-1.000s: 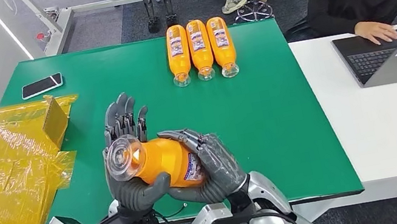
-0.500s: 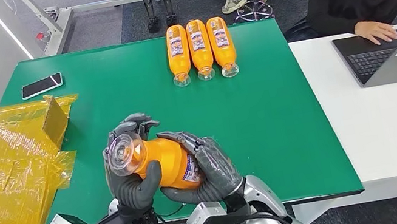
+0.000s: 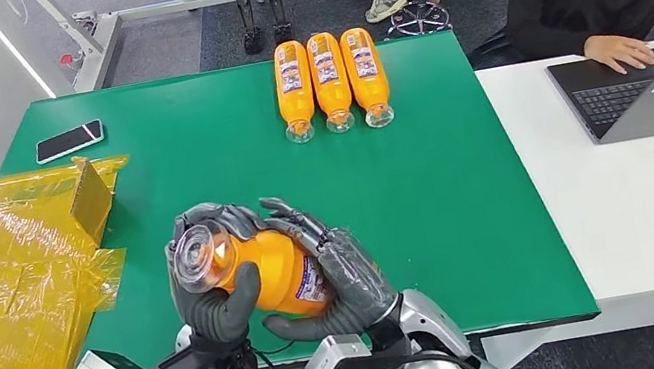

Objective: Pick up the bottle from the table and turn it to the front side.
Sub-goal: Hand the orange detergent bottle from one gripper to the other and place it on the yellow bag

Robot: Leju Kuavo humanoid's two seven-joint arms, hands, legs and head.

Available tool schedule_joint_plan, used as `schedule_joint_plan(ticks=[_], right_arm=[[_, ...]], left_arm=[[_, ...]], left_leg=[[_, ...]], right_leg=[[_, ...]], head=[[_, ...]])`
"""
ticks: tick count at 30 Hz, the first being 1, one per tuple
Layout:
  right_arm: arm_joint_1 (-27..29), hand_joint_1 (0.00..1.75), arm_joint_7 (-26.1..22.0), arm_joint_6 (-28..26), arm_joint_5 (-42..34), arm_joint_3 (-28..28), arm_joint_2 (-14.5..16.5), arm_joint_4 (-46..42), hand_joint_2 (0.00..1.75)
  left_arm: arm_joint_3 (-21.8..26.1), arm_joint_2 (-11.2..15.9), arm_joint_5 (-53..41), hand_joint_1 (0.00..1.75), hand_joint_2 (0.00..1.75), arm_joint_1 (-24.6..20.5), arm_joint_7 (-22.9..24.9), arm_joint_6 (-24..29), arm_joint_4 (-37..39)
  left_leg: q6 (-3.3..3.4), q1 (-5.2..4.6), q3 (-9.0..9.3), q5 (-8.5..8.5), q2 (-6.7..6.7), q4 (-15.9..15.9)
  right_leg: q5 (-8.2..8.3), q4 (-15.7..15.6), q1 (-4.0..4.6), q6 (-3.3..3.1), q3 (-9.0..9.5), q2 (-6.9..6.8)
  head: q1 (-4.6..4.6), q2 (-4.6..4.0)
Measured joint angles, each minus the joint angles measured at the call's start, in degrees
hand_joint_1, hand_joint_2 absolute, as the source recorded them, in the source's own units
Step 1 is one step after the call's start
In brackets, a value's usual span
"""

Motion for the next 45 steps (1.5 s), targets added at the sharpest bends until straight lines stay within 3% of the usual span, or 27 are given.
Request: schedule_joint_plan(ticks=[7, 11, 14, 21, 24, 30, 34, 37, 40, 45], right_arm=[[1.0, 0.00, -2.4, -3.4, -1.2, -0.8, 0.6, -0.1, 1.75], [3.7, 0.00, -13.6, -18.5, -10.4, -2.3, 1.9, -5.0, 1.75], [5.4, 0.00, -17.4, -27.2, -17.0, -4.2, 2.9, -14.3, 1.75], [7.0, 0.00, -17.7, -27.8, -16.3, -7.4, 5.3, -25.5, 1.75], [7.6, 0.00, -17.7, -27.8, -15.7, -8.0, 5.8, -27.2, 1.75], [8.3, 0.00, -17.7, -27.8, -16.2, -8.6, 6.0, -28.9, 1.75], [8.7, 0.00, -17.7, -27.8, -17.4, -8.6, 5.9, -29.1, 1.75], [8.8, 0.00, -17.6, -27.8, -17.8, -8.6, 5.9, -29.0, 1.75], [9.0, 0.00, -17.6, -27.8, -18.1, -8.7, 5.9, -28.6, 1.75], [10.2, 0.00, -17.6, -27.8, -17.3, -9.4, 5.9, -27.8, 1.75]], left_arm=[[0.5, 0.0, 0.1, 1.75, 1.75, -0.3, 0.0, 0.5, 0.0], [2.4, 0.1, 1.1, 1.75, 1.75, -0.3, 0.1, 1.7, 0.8], [4.1, 0.1, 2.0, 1.75, 1.75, -0.3, 0.1, 1.7, 1.8], [5.9, 0.0, 2.2, 1.74, 1.75, -0.6, 0.1, 1.5, 4.3], [6.1, 0.0, -0.8, 1.74, 1.75, -1.2, 0.1, 5.2, 4.8], [5.8, 1.3, -14.0, 1.74, 1.75, -4.2, 0.1, 19.9, 5.7], [4.6, 4.8, -28.7, 1.75, 1.75, -8.9, 1.1, 32.5, 8.2], [3.1, 7.7, -43.9, 1.75, 1.75, -12.9, 6.1, 37.3, 9.9], [0.5, 10.9, -59.5, 1.75, 1.75, -17.3, 13.1, 35.0, 11.1], [-6.0, 14.9, -75.7, 1.75, 1.75, -25.4, 18.5, 20.6, 16.4]], left_leg=[[0.00, 0.00, -0.01, 0.00, -0.02, 0.0], [0.00, 0.00, -0.04, 0.00, -0.01, 0.0], [-0.01, 0.00, -0.06, 0.00, 0.00, 0.0], [-0.01, 0.00, -0.05, 0.00, 0.06, 0.0], [-0.01, 0.00, -0.05, 0.00, 0.06, 0.0], [-0.02, 0.01, -0.04, 0.01, 0.06, 0.0], [-0.06, 0.01, -0.03, 0.04, 0.06, 0.0], [-0.10, 0.02, -0.03, 0.07, 0.05, 0.0], [-0.13, 0.02, -0.03, 0.09, 0.05, 0.0], [-0.11, 0.02, -0.02, 0.10, 0.05, 0.0]], right_leg=[[0.00, 0.0, 0.00, 0.00, -0.01, -0.01], [-0.01, 0.0, 0.00, -0.01, -0.07, 0.01], [-0.03, 0.0, 0.00, -0.03, -0.10, 0.01], [-0.03, 0.0, 0.00, -0.04, -0.11, 0.08], [-0.02, 0.0, 0.00, -0.04, -0.11, 0.08], [-0.02, 0.0, 0.01, -0.04, -0.11, 0.08], [0.00, 0.1, 0.01, -0.07, -0.11, 0.08], [0.01, 0.1, 0.01, -0.09, -0.11, 0.08], [0.02, 0.1, 0.01, -0.11, -0.11, 0.08], [0.04, 0.1, 0.00, -0.13, -0.11, 0.07]], head=[[0.01, 0.00], [0.03, 0.00], [0.03, 0.00], [0.02, 0.00], [0.02, 0.00], [0.03, 0.00], [0.01, 0.00], [0.02, 0.00], [0.02, 0.00], [0.02, 0.00]])
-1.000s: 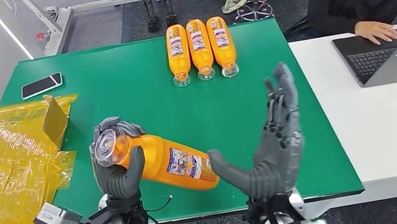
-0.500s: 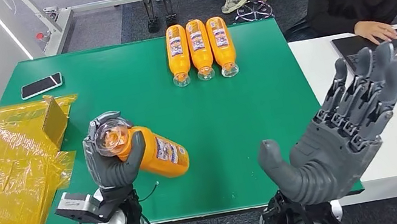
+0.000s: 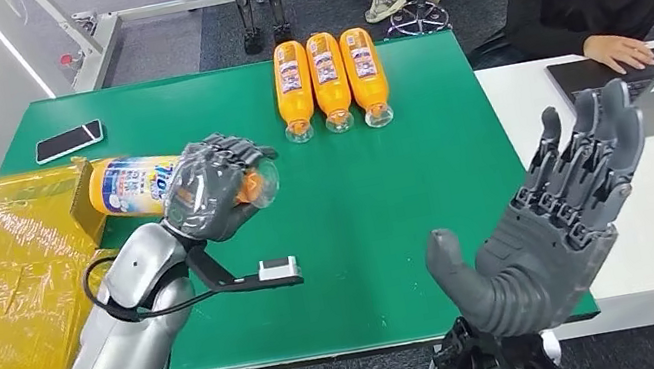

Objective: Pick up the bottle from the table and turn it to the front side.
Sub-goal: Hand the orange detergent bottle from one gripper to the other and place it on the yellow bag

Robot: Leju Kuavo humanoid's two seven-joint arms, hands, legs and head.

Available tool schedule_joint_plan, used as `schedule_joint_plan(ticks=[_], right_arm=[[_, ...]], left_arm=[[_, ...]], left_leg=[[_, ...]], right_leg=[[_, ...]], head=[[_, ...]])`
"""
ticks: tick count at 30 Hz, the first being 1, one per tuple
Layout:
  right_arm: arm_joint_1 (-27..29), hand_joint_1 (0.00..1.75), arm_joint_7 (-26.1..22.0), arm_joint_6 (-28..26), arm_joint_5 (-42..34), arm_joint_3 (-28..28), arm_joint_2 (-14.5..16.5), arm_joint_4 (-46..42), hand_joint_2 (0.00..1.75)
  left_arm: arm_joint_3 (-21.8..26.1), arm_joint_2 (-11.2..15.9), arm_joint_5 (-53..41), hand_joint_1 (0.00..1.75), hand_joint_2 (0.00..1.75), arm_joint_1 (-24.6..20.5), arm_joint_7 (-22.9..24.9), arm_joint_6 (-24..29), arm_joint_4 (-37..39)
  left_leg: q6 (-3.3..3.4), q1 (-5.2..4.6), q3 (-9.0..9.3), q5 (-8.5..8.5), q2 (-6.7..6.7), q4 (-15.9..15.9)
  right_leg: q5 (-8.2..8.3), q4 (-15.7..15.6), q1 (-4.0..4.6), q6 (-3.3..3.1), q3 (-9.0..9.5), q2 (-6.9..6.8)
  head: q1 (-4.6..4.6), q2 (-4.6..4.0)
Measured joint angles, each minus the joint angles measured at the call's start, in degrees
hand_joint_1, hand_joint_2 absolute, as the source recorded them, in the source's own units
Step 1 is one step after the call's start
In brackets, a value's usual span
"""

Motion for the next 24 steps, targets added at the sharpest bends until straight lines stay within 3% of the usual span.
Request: schedule_joint_plan(ticks=[4, 8, 22, 23, 24], right_arm=[[1.3, 0.00, 0.0, 0.0, 1.2, -1.1, 0.0, 0.7, 1.75], [2.4, 0.00, 0.0, 0.0, 1.9, -1.9, 0.1, 2.0, 1.75], [4.6, 0.00, 0.0, 0.0, 0.7, -2.8, 0.1, 4.8, 1.75], [4.6, 0.00, 0.0, 0.0, 0.7, -2.8, 0.1, 4.9, 1.75], [4.7, 0.00, 0.0, 0.0, 0.7, -2.8, 0.0, 4.9, 1.75]], left_arm=[[-4.6, 1.1, -2.7, 1.75, 1.75, -5.8, 1.2, -9.6, 8.2], [-7.4, 2.8, -3.8, 1.75, 1.75, -9.1, 4.6, -14.6, 17.5], [-8.3, 11.6, 0.9, 1.75, 1.75, -9.3, 18.7, -23.3, 34.2], [-8.2, 12.5, 1.4, 1.64, 1.75, -9.4, 19.9, -23.9, 34.9], [-8.0, 13.5, 1.9, 1.34, 1.75, -9.4, 21.0, -24.4, 35.5]], left_leg=[[0.00, 0.00, 0.00, 0.00, 0.03, 0.0], [-0.02, 0.00, 0.04, -0.01, 0.23, 0.0], [-0.10, 0.01, -0.09, 0.03, 0.36, -0.1], [-0.11, 0.01, -0.09, 0.03, 0.38, -0.1], [-0.12, 0.01, -0.09, 0.04, 0.39, -0.1]], right_leg=[[0.03, 0.0, 0.00, -0.04, -0.01, 0.03], [0.04, 0.0, 0.01, -0.07, -0.05, 0.22], [0.04, 0.2, 0.02, -0.16, -0.31, 0.36], [0.05, 0.2, 0.02, -0.17, -0.33, 0.37], [0.05, 0.2, 0.02, -0.17, -0.34, 0.38]], head=[[0.01, 0.00], [0.00, 0.00], [0.01, 0.00], [0.00, 0.00], [0.00, 0.00]])
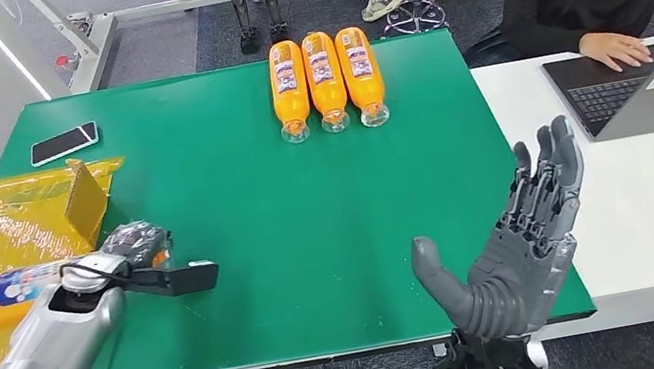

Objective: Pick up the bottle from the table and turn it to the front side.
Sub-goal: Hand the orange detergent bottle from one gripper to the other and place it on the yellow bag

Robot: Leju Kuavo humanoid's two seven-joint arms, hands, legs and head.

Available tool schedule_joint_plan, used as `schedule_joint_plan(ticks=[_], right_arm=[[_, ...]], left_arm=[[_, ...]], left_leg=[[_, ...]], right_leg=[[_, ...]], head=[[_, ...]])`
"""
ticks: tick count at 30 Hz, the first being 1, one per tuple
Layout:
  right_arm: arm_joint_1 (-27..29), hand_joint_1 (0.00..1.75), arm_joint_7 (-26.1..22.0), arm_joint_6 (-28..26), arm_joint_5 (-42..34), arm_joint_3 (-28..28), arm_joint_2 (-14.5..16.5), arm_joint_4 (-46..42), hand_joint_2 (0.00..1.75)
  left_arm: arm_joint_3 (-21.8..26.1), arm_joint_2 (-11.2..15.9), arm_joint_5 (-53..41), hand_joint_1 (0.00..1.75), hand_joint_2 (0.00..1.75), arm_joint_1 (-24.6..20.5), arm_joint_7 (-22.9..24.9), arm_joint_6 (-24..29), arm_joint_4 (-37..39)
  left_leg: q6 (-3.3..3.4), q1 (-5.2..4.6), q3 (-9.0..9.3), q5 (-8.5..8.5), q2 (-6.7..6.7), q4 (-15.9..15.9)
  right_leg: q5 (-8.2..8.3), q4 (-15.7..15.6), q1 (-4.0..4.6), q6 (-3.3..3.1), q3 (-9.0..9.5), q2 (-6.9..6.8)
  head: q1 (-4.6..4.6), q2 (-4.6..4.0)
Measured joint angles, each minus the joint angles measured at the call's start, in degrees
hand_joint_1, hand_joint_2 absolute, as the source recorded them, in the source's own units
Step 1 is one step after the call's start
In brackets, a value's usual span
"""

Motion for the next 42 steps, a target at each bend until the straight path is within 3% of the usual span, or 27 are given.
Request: schedule_joint_plan(ticks=[2, 3, 4, 9, 14, 16, 20, 24, 27, 29, 36, 42], right_arm=[[0.3, 0.00, 0.0, 0.0, 0.0, 0.0, -0.2, 0.0, 1.75], [0.5, 0.00, 0.0, 0.0, 0.1, 0.0, -0.3, 0.0, 1.75], [0.8, 0.00, 0.0, 0.0, 0.1, 0.0, -0.4, 0.0, 1.75], [2.4, 0.00, 0.0, 0.0, 0.4, 0.0, -0.9, -0.7, 1.75], [2.4, 0.00, 0.0, 0.0, 0.3, 0.0, -1.1, -0.8, 1.75], [2.0, 0.00, 0.0, 0.0, -0.3, 0.0, -1.4, -0.8, 1.75], [1.3, 0.00, 0.0, 0.0, -1.6, 0.0, -2.1, -0.7, 1.75], [0.5, 0.00, 0.0, 0.0, -3.6, 0.0, -2.9, -0.8, 1.75], [0.1, 0.00, 0.0, 0.0, -5.0, 0.0, -3.8, -1.0, 1.75], [0.1, 0.00, 0.0, 0.0, -5.2, 0.0, -4.3, -1.1, 1.75], [-0.3, 0.00, 0.0, 0.0, -5.1, 0.0, -4.9, -1.1, 1.75], [-0.9, 0.00, 0.0, 0.0, -5.0, 0.0, -4.9, -1.1, 1.75]], left_arm=[[0.5, 1.9, 0.8, 0.47, 1.75, 0.0, 1.8, -0.8, 1.0], [0.9, 2.8, 1.3, 0.14, 1.75, 0.0, 2.3, -1.0, 1.4], [1.2, 3.6, 1.7, 0.00, 1.75, 0.0, 2.7, -1.1, 1.8], [3.0, 6.2, 3.6, 0.00, 1.75, 0.2, 2.6, 0.5, 2.8], [3.8, 6.5, 3.9, 0.00, 1.75, 0.2, 2.1, 1.5, 2.9], [4.7, 6.4, 4.8, 0.00, 1.75, 0.2, -0.2, 3.0, 2.9], [7.2, 5.9, 10.1, 0.00, 1.75, 0.2, -9.9, 4.1, 2.8], [11.0, 5.7, 18.1, 0.00, 1.75, 0.3, -25.2, 0.5, 0.6], [13.9, 5.6, 26.6, 0.00, 1.75, 1.9, -35.2, -5.7, -5.3], [15.6, 5.5, 33.2, 0.00, 1.75, 4.3, -37.8, -9.2, -12.0], [17.3, 1.7, 50.8, 0.00, 1.75, 13.4, -37.1, -14.1, -38.6], [16.8, -4.2, 56.8, 0.00, 1.75, 16.8, -35.7, -12.5, -51.0]], left_leg=[[-0.02, 0.00, -0.01, 0.01, -0.02, 0.0], [-0.03, 0.00, -0.02, 0.02, -0.05, 0.0], [-0.03, 0.00, -0.02, 0.02, -0.06, 0.0], [-0.04, 0.00, -0.03, 0.02, -0.07, 0.0], [-0.05, 0.00, -0.03, 0.03, -0.08, 0.0], [-0.08, -0.01, -0.02, 0.06, -0.08, 0.0], [-0.13, -0.01, -0.02, 0.09, -0.10, 0.0], [-0.15, -0.01, -0.03, 0.11, -0.18, 0.0], [-0.16, -0.02, -0.02, 0.10, -0.10, 0.0], [-0.16, -0.03, -0.01, 0.10, -0.09, 0.0], [-0.15, -0.04, -0.08, 0.09, -0.20, 0.0], [-0.14, -0.04, -0.07, 0.10, -0.23, 0.0]], right_leg=[[-0.01, 0.0, 0.00, -0.02, -0.02, -0.02], [-0.02, 0.0, 0.00, -0.04, -0.02, -0.04], [-0.03, 0.0, 0.01, -0.05, -0.02, -0.05], [-0.03, 0.0, 0.00, -0.05, -0.02, -0.06], [-0.02, 0.0, -0.01, -0.06, -0.01, -0.09], [0.00, 0.0, -0.01, -0.09, -0.01, -0.08], [0.03, 0.0, -0.01, -0.12, -0.02, -0.10], [0.03, 0.0, -0.01, -0.14, -0.01, -0.20], [0.05, 0.0, -0.01, -0.16, -0.02, -0.11], [0.05, 0.0, -0.02, -0.16, -0.03, -0.09], [0.04, 0.0, -0.03, -0.14, -0.03, -0.22], [0.05, 0.0, -0.03, -0.13, 0.02, -0.28]], head=[[0.00, 0.00], [0.01, 0.00], [0.01, 0.00], [0.00, 0.00], [0.00, 0.00], [0.01, -0.01], [0.00, 0.00], [0.01, 0.00], [0.02, 0.00], [0.01, 0.00], [0.01, -0.01], [0.01, 0.00]])
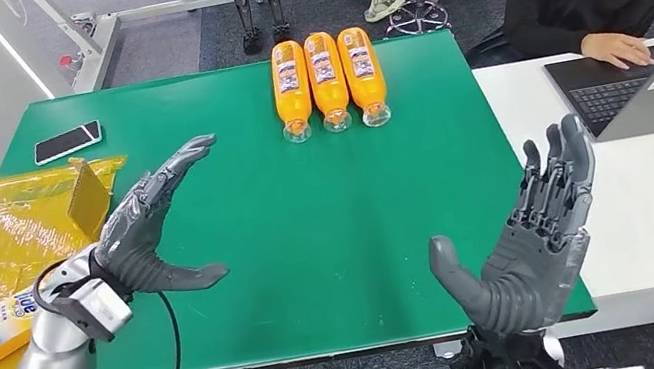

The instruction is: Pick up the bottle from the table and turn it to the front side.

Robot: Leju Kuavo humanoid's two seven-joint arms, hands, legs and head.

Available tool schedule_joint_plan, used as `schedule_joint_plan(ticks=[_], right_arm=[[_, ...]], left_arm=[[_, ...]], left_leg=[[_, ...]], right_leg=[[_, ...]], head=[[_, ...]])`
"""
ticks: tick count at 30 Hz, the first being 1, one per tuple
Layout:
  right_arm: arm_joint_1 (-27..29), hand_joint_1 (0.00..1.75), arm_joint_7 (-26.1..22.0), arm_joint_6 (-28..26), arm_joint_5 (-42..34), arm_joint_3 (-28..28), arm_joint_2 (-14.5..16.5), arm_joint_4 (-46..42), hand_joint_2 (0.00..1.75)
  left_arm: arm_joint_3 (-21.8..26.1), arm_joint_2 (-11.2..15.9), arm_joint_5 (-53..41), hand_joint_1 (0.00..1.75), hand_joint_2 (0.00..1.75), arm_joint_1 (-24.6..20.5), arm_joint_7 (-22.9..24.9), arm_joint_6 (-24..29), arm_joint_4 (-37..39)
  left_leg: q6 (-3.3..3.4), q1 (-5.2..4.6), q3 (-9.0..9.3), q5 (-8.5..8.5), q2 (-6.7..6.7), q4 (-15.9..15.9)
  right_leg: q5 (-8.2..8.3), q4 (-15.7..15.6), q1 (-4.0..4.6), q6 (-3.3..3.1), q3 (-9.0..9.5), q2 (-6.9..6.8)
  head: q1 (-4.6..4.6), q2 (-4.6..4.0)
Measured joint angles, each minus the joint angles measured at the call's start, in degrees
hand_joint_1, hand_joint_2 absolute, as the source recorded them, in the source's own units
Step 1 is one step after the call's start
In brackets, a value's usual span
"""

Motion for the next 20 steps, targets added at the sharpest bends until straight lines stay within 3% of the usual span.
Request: schedule_joint_plan(ticks=[6, 16, 20], right_arm=[[-0.5, 0.00, 0.0, 0.0, 1.3, 0.0, 0.0, 0.0, 1.75], [-2.0, 0.00, 0.0, 0.0, 3.9, 0.0, 0.4, 1.3, 1.75], [-2.4, 0.00, 0.0, 0.0, 5.2, 0.0, 1.1, 2.2, 1.75]], left_arm=[[-1.6, -6.1, 6.2, 0.00, 1.75, 4.2, -1.3, 6.3, -5.5], [-5.1, -17.4, 17.2, 0.00, 1.75, 11.7, -3.6, 18.0, -7.9], [-5.7, -20.4, 20.0, 0.00, 1.75, 14.2, -3.7, 20.8, -8.3]], left_leg=[[0.00, 0.00, 0.01, 0.00, 0.00, 0.0], [0.02, -0.01, -0.02, -0.02, 0.00, 0.0], [0.03, 0.00, -0.02, -0.03, -0.01, 0.0]], right_leg=[[0.01, 0.0, 0.00, 0.00, 0.01, -0.01], [0.01, 0.0, 0.00, 0.01, 0.01, -0.02], [0.00, 0.0, 0.00, 0.02, 0.01, -0.03]], head=[[0.00, 0.00], [0.00, 0.00], [0.00, 0.00]])
